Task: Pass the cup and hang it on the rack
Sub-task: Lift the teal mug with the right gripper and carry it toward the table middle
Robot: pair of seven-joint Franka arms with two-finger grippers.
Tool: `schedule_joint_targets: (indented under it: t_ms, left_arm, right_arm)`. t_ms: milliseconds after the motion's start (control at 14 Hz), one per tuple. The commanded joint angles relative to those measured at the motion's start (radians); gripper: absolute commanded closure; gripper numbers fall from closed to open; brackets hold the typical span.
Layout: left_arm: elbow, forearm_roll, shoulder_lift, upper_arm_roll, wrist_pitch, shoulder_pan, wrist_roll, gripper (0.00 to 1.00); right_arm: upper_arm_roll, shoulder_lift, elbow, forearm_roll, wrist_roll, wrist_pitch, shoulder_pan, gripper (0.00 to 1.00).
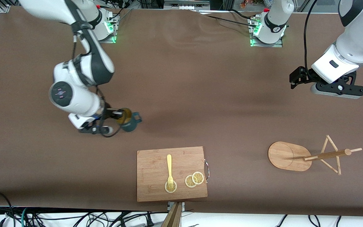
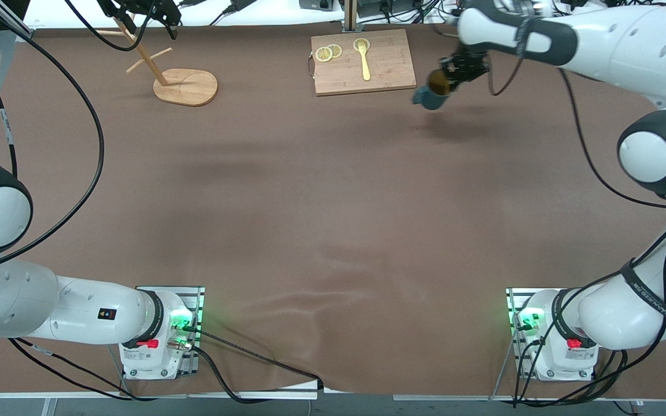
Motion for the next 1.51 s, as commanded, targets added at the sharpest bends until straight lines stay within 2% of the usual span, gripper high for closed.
schedule_joint_targets:
  t_ms: [0,215,645,932,1433]
  left_arm:
    - [0.030,-0.035,0.015,0.001,-0.014,0.017,0.033,0.00]
    - [0.030,-0.035,0.016,0.001,-0.014,0.017,0.033,0.00]
    - [0.028,-0.035,0.016,0.001,-0.014,0.020,0.036,0.00]
    - [0.028,-0.033,0.016,0.001,-0.014,0.020,0.036,0.00]
    - [0.028,-0.033,0.016,0.001,-0.014,0.020,0.034,0.00]
  right_arm:
    - [-0.007,0.079,0.137,0.009,0.185,-0.024,0.097,1.00]
    - [-0.007,0.134,0.223,0.006,0.367,-0.019,0.205,1.00]
    - [-0.007,0.315,0.435,0.001,0.691,0.002,0.384,1.00]
    - [-0.007,0.340,0.441,0.002,0.846,0.074,0.447,1.00]
    - [-0.007,0.383,0.446,0.002,0.975,0.123,0.547,1.00]
